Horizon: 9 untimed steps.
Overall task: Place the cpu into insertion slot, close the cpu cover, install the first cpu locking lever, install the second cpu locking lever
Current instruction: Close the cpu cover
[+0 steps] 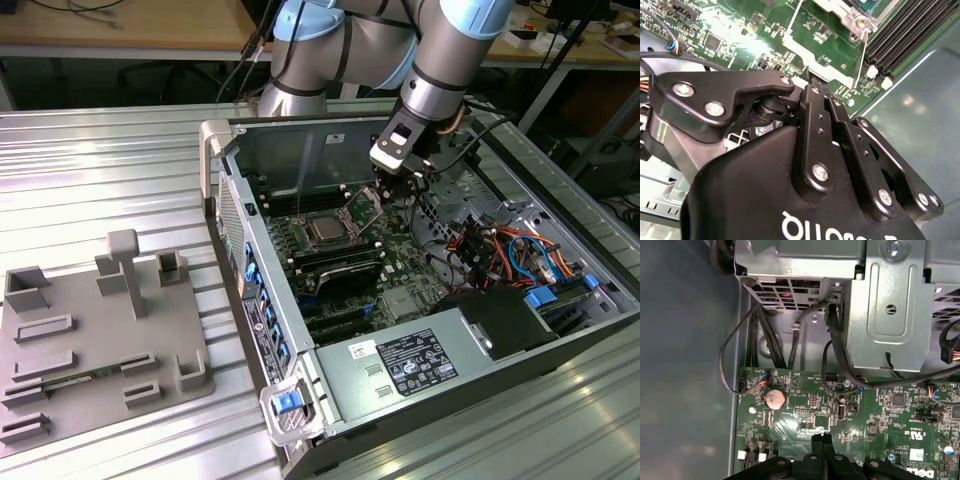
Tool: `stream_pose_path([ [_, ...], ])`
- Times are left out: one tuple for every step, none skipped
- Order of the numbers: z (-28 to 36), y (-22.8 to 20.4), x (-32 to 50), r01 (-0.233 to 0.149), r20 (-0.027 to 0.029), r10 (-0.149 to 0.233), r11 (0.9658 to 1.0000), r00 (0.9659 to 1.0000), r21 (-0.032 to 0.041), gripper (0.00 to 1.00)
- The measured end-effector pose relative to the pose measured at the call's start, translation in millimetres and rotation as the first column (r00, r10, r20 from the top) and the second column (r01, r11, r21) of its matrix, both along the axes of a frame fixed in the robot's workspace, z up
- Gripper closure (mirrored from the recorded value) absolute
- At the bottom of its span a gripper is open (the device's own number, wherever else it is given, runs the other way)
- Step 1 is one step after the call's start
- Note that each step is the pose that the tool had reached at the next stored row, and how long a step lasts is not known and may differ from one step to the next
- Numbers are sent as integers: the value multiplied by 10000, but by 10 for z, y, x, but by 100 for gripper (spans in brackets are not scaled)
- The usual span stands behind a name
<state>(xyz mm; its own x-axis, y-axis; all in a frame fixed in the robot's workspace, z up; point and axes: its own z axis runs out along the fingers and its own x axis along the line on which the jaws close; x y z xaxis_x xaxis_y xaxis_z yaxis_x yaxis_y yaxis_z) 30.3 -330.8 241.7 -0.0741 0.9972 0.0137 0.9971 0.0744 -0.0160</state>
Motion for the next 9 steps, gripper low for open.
stream_pose_path([
  [0,0,-10,-1,-9,1,10000,10000,0,89],
  [0,1,-29,-2,-22,2,10000,10000,-1,89],
  [0,2,-61,-1,-31,1,10000,10000,-1,89],
  [0,2,-82,-3,-33,3,10000,10000,-1,89],
  [0,2,-104,-2,-34,2,10000,10000,-1,89],
  [0,2,-130,-2,-34,2,10000,10000,-1,89],
  [0,3,-151,1,-34,-1,10000,10000,0,89],
  [0,3,-173,-1,-35,1,10000,10000,0,89],
  [0,4,-196,-2,-34,2,10000,10000,-1,89],
])
